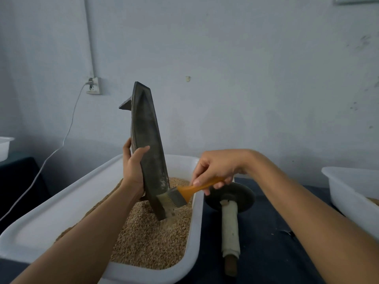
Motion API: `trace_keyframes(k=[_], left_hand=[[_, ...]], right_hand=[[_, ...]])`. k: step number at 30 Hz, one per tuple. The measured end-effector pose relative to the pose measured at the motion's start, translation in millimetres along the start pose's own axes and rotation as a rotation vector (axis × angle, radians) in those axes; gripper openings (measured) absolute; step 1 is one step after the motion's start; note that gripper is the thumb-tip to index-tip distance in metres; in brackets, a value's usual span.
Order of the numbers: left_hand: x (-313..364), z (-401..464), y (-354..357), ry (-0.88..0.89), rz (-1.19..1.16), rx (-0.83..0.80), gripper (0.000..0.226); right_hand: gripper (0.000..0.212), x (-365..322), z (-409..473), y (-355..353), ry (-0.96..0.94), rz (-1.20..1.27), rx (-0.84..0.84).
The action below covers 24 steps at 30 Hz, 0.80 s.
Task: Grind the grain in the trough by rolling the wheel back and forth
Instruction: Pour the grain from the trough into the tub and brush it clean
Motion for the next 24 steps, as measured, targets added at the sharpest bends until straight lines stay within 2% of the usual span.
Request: trace_keyframes(k=[2, 7, 13, 15, 18, 21, 23, 24], left_hand=[[-1, 0, 0, -0.005, -0.012, 0.003, 0.051], [-2, 2, -1, 0.003, -0.032, 0.021, 0.051], [1, 2, -1, 0.045, 0.003, 0.017, 0.052], [1, 2, 0, 0.043, 0.013, 0.014, 0.051], [1, 1, 1, 0.037, 0.02, 0.004, 0.052], [0, 0, 3, 0.039, 0.049, -0.009, 0.052], [0, -1, 3, 0.049, 0.072, -0.016, 0.052], [1, -1, 4, 0.051, 0.074, -0.019, 0.052]], right_hand=[[0.013, -1, -8, -9, -0.015, 0.011, 0.032], [0.021, -7, 7, -1, -0.118, 0.026, 0.264], [0.019, 3, 5, 10, -0.006, 0.01, 0.051], [0.016, 5, -3, 1, -0.001, -0.005, 0.047], [0.016, 0, -4, -15, -0.082, -0.023, 0.242], [0.021, -12, 9, -16, -0.197, -0.212, 0.51], [0.023, -16, 16, -10, -0.207, -0.316, 0.57], [0.023, -15, 17, -7, -0.198, -0.334, 0.541]])
Point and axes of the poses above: each hand's wrist, its own z-axis towards the middle knuckle, its own y-axis out of the palm, x = y × z, the point moved 4 cm from there along z, towards the middle knuckle, and after that the axes turned 2 degrees about y, right-handed, at the moved point
